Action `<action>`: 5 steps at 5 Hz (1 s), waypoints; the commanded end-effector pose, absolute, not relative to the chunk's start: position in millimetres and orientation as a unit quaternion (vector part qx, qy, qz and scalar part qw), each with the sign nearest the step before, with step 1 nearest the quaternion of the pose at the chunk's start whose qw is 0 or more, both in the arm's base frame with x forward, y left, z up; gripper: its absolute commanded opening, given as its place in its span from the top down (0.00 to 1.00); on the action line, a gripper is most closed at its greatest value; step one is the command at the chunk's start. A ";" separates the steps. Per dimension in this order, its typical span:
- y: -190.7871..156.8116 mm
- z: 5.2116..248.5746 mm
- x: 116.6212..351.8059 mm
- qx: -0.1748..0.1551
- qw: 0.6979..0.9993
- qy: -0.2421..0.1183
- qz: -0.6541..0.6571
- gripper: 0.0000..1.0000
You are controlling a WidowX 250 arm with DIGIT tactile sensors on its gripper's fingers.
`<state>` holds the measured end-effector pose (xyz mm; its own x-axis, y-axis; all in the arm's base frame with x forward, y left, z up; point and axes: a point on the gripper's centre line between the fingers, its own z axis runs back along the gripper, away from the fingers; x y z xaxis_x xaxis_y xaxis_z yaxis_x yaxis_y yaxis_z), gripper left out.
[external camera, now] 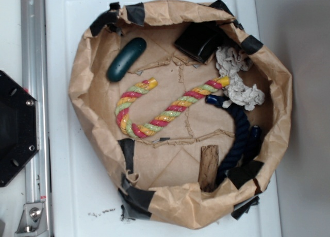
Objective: Grab the multicolored rope.
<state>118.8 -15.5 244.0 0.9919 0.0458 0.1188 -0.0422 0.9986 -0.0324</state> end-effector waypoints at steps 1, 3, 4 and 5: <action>-15.5 244.0 118.8 -0.015 0.998 -0.060 0.022 0.00; 0.8 185.3 212.7 0.000 0.995 -0.073 0.068 0.00; 6.2 151.5 234.9 0.011 0.994 -0.052 0.096 0.00; 11.2 108.8 249.6 0.015 0.993 -0.022 0.112 0.00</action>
